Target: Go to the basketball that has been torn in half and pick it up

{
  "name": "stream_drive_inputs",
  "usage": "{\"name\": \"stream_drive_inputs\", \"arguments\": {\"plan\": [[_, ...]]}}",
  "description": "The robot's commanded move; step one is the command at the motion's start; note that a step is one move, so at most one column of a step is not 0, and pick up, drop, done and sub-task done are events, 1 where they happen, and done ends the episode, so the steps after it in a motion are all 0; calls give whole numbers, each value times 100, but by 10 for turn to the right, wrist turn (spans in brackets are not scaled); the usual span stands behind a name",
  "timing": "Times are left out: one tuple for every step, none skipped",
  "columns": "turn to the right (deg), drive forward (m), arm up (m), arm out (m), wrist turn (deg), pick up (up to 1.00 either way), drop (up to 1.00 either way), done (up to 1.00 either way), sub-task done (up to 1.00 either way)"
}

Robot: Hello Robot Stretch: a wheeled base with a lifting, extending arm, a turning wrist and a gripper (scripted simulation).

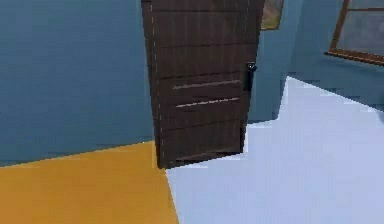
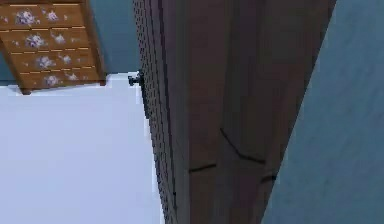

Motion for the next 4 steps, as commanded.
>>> {"name": "stream_drive_inputs", "arguments": {"plan": [[300,0,0,0,0,0,0,0,0],[0,10,0,0,0,0,0,0,0],[240,0,0,0,0,0,0,0,0],[0,100,0,0,0,0,0,0,0]]}}
